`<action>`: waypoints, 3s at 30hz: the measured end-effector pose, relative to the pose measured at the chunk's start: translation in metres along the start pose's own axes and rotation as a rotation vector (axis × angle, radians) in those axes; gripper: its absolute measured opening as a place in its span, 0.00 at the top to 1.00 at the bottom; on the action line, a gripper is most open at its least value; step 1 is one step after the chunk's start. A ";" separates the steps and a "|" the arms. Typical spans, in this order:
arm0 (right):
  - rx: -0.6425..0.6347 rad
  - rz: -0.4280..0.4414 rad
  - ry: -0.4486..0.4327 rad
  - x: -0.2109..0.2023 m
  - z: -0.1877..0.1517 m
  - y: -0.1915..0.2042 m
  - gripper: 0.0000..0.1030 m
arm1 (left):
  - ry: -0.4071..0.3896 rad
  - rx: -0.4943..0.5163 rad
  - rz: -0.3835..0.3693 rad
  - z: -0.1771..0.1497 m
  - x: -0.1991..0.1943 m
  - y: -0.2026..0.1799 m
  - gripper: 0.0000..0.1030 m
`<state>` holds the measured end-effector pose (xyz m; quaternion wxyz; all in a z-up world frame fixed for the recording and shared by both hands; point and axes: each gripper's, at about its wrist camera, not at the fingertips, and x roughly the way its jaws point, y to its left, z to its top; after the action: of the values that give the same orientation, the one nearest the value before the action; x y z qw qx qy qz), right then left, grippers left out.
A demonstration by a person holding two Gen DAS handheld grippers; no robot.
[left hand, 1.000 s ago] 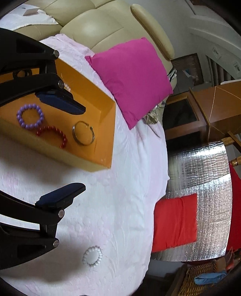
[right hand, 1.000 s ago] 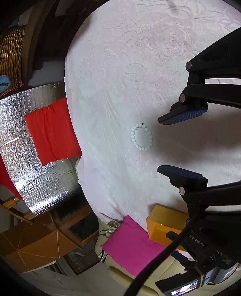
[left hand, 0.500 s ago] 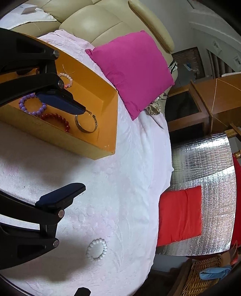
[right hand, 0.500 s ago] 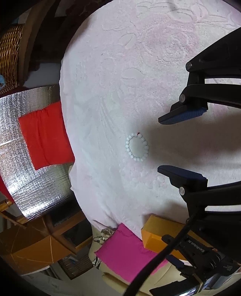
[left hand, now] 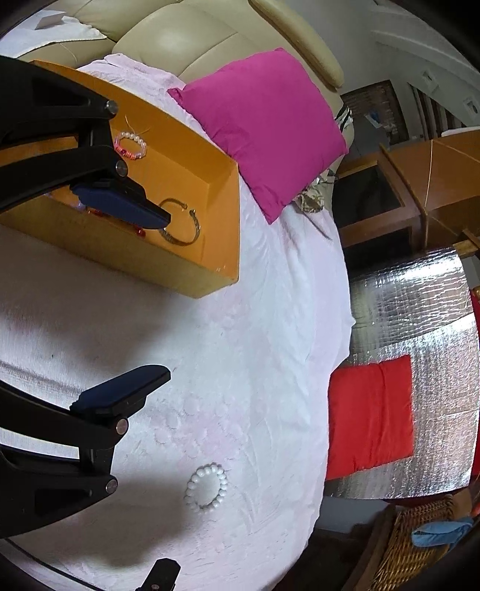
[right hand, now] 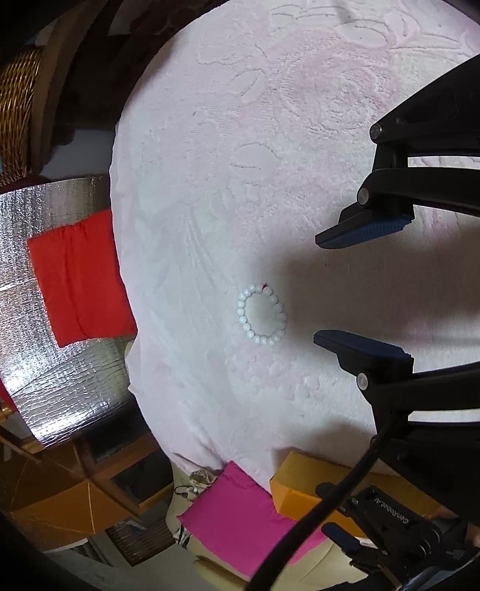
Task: Organize jewelry
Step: 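Withdraw both tools from the box toward the white pearl bracelet, then lower the right tool onto the white pearl bracelet and close it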
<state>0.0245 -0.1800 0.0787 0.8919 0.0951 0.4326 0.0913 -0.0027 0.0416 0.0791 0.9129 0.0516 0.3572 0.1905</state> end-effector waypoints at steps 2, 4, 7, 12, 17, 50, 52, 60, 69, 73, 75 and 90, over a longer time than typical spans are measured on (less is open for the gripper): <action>0.006 0.000 0.004 0.002 0.001 -0.004 0.52 | 0.010 0.010 -0.012 -0.001 0.002 -0.005 0.26; 0.012 -0.002 0.004 0.003 0.002 -0.007 0.52 | 0.027 0.018 -0.036 -0.002 0.005 -0.011 0.26; 0.012 -0.006 0.004 0.006 0.005 -0.013 0.52 | 0.082 0.024 -0.091 -0.006 0.014 -0.020 0.25; 0.021 -0.003 0.010 0.019 0.012 -0.022 0.52 | 0.175 0.069 -0.149 -0.017 0.032 -0.040 0.26; 0.020 0.004 0.017 0.029 0.016 -0.022 0.52 | 0.252 0.096 -0.168 -0.027 0.052 -0.047 0.25; -0.097 -0.180 0.010 0.099 0.031 0.032 0.70 | 0.306 -0.027 -0.205 -0.036 0.062 -0.026 0.00; -0.128 -0.174 0.015 0.097 0.030 0.033 0.76 | 0.309 -0.029 -0.197 -0.036 0.061 -0.027 0.00; -0.209 -0.122 0.084 0.079 0.014 0.021 0.80 | 0.317 -0.028 -0.187 -0.037 0.053 -0.032 0.00; -0.175 -0.032 0.150 0.064 0.006 0.002 0.79 | 0.334 -0.026 -0.153 -0.038 0.049 -0.037 0.00; -0.207 -0.057 0.126 0.069 0.003 0.009 0.80 | 0.312 0.005 -0.132 -0.037 0.046 -0.040 0.00; -0.255 -0.086 0.108 0.070 0.000 0.017 0.87 | 0.306 0.019 -0.128 -0.037 0.043 -0.043 0.00; -0.198 -0.078 0.112 0.072 0.004 0.015 0.89 | 0.321 0.020 -0.153 -0.033 0.048 -0.035 0.00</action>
<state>0.0706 -0.1483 0.0307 0.8743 -0.0156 0.4739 0.1038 0.0180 0.0268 0.0164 0.8553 0.0023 0.5033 0.1226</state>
